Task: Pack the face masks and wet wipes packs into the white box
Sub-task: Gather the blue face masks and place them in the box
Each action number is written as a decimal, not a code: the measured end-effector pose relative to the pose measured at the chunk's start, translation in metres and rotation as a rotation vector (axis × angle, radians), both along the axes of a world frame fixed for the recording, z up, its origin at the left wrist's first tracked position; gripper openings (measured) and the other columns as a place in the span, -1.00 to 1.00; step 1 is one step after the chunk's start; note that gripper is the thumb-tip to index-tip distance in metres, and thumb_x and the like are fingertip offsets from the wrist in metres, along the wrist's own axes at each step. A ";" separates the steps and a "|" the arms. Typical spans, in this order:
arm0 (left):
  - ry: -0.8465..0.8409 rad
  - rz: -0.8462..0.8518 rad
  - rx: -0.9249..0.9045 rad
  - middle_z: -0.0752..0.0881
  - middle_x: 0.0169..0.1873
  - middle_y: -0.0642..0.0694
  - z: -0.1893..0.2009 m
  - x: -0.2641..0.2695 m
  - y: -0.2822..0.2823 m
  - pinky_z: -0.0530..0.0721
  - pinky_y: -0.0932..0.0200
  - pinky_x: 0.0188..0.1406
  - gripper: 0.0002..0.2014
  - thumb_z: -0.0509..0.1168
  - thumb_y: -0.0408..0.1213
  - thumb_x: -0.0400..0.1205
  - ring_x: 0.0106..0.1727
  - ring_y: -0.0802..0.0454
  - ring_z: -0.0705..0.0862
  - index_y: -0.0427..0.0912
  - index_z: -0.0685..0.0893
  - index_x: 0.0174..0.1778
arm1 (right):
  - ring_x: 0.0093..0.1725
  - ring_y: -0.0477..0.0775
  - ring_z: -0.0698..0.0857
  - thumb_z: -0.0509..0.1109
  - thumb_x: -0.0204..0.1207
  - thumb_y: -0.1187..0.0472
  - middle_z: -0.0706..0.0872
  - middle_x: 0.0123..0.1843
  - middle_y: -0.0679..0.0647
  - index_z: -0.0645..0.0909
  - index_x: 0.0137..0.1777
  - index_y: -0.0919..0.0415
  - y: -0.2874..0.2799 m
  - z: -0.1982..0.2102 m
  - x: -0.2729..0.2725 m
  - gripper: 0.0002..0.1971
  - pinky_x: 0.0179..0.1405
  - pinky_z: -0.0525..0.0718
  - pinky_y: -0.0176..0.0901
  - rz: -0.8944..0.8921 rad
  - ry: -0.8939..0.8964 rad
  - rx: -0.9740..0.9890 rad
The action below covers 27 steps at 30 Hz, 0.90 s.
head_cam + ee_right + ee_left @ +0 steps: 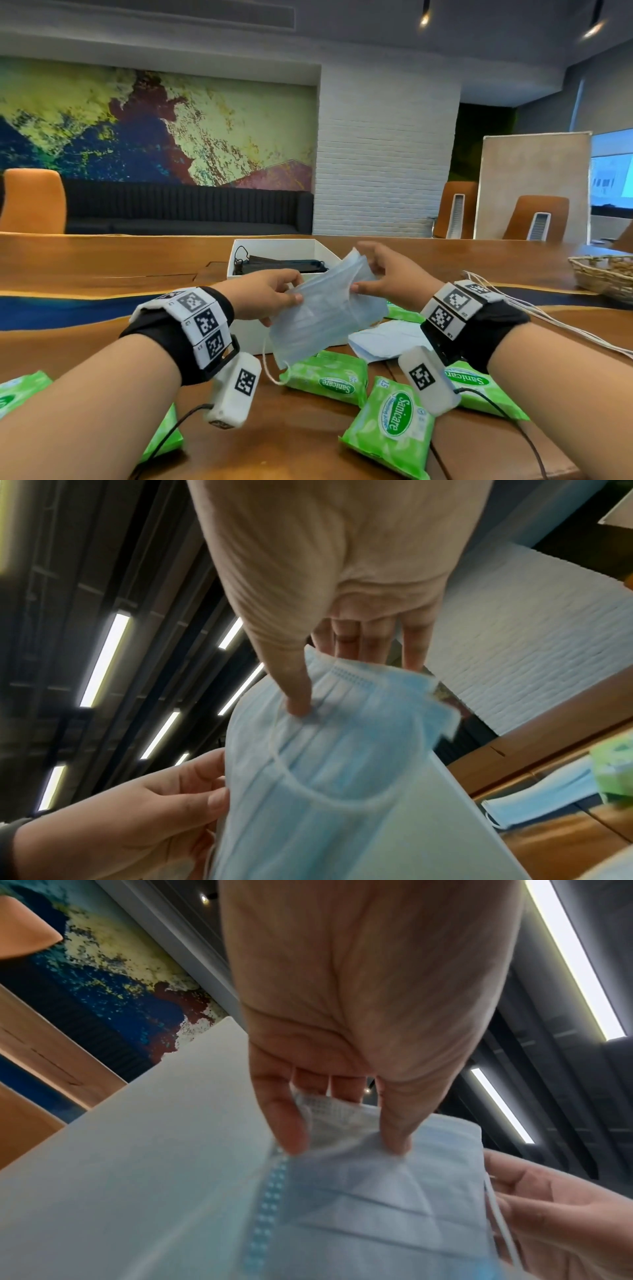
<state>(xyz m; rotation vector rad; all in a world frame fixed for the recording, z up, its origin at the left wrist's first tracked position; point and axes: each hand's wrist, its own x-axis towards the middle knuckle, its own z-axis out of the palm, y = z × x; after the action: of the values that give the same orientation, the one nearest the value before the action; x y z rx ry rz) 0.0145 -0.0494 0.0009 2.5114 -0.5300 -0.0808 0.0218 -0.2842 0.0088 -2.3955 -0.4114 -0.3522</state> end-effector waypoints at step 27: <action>-0.179 0.128 0.025 0.64 -0.14 0.04 0.010 0.012 0.007 0.62 0.35 -0.43 -0.86 0.34 -0.14 0.64 -0.19 0.11 0.63 -0.05 0.61 0.06 | 0.13 0.22 0.70 0.23 0.64 0.37 0.66 0.15 0.24 0.39 0.21 0.22 -0.002 -0.037 0.008 -0.81 0.16 0.69 0.19 0.030 0.309 0.363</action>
<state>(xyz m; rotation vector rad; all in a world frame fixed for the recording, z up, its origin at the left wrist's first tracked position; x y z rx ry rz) 0.0268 -0.0429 0.0106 2.5850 -0.4395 0.1878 0.0298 -0.2864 -0.0283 -2.0410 -0.2191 -0.0337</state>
